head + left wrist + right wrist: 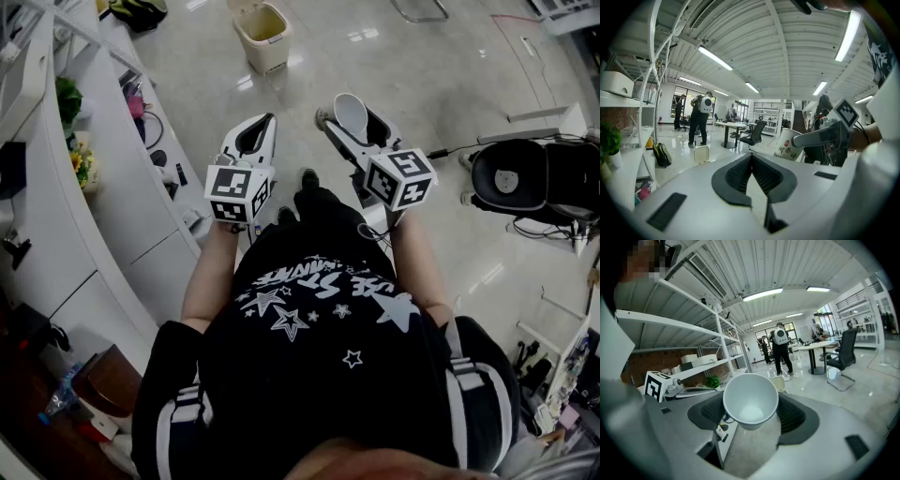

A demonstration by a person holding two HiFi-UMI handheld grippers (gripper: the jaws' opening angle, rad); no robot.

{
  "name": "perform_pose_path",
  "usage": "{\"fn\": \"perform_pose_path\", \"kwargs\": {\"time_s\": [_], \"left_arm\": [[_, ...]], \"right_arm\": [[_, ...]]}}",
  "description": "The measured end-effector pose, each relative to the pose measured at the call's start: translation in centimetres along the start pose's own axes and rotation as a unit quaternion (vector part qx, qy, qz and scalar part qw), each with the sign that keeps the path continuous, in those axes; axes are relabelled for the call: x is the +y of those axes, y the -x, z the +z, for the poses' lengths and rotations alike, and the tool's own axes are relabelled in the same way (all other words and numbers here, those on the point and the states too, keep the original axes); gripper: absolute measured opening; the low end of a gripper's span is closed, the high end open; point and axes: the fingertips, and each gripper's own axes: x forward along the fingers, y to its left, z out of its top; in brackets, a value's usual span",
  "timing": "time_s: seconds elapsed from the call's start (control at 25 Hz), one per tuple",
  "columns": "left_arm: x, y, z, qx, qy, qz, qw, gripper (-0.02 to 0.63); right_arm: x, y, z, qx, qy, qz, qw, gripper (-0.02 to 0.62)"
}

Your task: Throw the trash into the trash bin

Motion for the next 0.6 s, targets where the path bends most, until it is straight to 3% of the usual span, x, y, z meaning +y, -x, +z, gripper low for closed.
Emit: {"fn": "perform_pose_path", "kwargs": {"time_s": [0.32,0.6], "left_arm": [[2.7,-2.6,0.3,0.010,-0.004,0.018,0.9998,0.011],[7.3,-8.6,2.1,0.013,-0.007,0.025,0.9996,0.011]], "right_arm": [[-2.8,-4.5,1.2,0.009,-0.007,0.013,1.000,0.341],[-7.6,-10.7,3.6,0.018,-0.021,0.022,0.999,0.341]]}}
